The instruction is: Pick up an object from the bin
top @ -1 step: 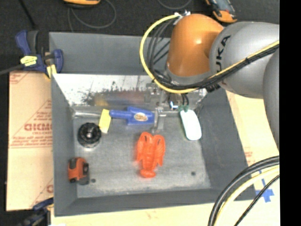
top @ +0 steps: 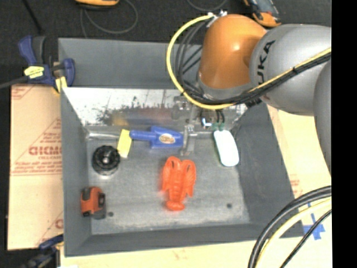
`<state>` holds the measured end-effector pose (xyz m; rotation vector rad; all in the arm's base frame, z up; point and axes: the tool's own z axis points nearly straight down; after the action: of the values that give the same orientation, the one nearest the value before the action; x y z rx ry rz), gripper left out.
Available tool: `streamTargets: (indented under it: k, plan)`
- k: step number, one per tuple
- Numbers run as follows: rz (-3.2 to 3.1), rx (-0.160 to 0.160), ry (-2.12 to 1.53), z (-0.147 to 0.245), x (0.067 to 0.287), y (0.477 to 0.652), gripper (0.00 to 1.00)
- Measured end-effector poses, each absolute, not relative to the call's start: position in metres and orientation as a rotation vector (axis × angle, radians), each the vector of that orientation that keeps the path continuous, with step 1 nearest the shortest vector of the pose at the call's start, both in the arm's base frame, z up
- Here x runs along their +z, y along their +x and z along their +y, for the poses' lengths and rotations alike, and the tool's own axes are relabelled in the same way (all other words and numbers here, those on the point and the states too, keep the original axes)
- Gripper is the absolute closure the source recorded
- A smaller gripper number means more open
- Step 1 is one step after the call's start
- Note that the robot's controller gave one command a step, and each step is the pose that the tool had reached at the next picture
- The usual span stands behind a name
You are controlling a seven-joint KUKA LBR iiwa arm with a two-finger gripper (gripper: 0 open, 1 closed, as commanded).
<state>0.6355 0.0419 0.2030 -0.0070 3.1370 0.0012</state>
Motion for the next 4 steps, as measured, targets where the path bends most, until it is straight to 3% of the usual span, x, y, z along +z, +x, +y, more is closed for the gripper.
streamTargets:
  k: [2, 3, 4]
  plan:
    - [3.134, -0.003, -0.131, 0.056, 0.131, 0.644, 0.00]
    - [3.135, -0.001, -0.177, 0.058, 0.107, 0.630, 1.00]
    - [3.135, 0.001, -0.176, 0.058, 0.107, 0.630, 0.00]
